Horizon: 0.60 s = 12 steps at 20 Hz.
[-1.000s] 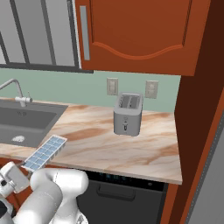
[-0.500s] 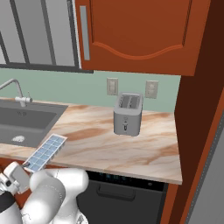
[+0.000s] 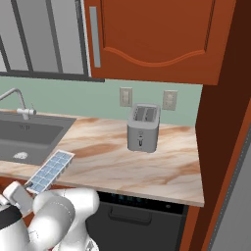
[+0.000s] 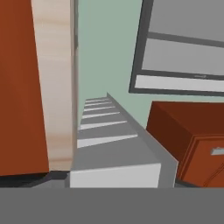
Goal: The ice cube tray has been filled with water. Take the tray and place it in the freezer to make ice. Close the freezer door after placing the tray.
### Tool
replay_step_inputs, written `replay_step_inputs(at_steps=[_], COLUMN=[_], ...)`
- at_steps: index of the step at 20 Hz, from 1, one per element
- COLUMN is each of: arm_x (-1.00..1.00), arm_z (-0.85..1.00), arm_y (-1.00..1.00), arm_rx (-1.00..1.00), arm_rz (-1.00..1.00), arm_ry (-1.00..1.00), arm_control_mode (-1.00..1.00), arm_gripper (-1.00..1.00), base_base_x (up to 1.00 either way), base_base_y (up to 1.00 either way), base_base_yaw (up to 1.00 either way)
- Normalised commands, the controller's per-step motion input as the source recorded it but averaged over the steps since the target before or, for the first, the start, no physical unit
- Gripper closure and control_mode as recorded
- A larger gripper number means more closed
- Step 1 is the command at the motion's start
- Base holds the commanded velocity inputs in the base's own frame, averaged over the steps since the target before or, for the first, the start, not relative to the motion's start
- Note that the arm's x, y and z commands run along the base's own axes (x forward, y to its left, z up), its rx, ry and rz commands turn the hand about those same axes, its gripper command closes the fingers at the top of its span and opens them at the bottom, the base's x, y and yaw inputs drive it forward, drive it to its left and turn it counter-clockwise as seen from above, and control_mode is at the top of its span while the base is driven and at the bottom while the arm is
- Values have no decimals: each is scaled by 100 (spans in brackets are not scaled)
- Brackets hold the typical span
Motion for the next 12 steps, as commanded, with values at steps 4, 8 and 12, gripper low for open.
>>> replay_step_inputs(at_steps=[4,8,12], arm_x=[-43,-32,-14], arm_z=[69,100,100], arm_y=[25,13,0], arm_rx=[-3,-4,0], arm_rz=[0,0,0], arm_ry=[-11,-12,-2], arm_control_mode=[-100,-100,-100], arm_gripper=[100,100,100], base_base_x=[0,0,0], base_base_y=[0,0,0], base_base_yaw=[0,0,0])
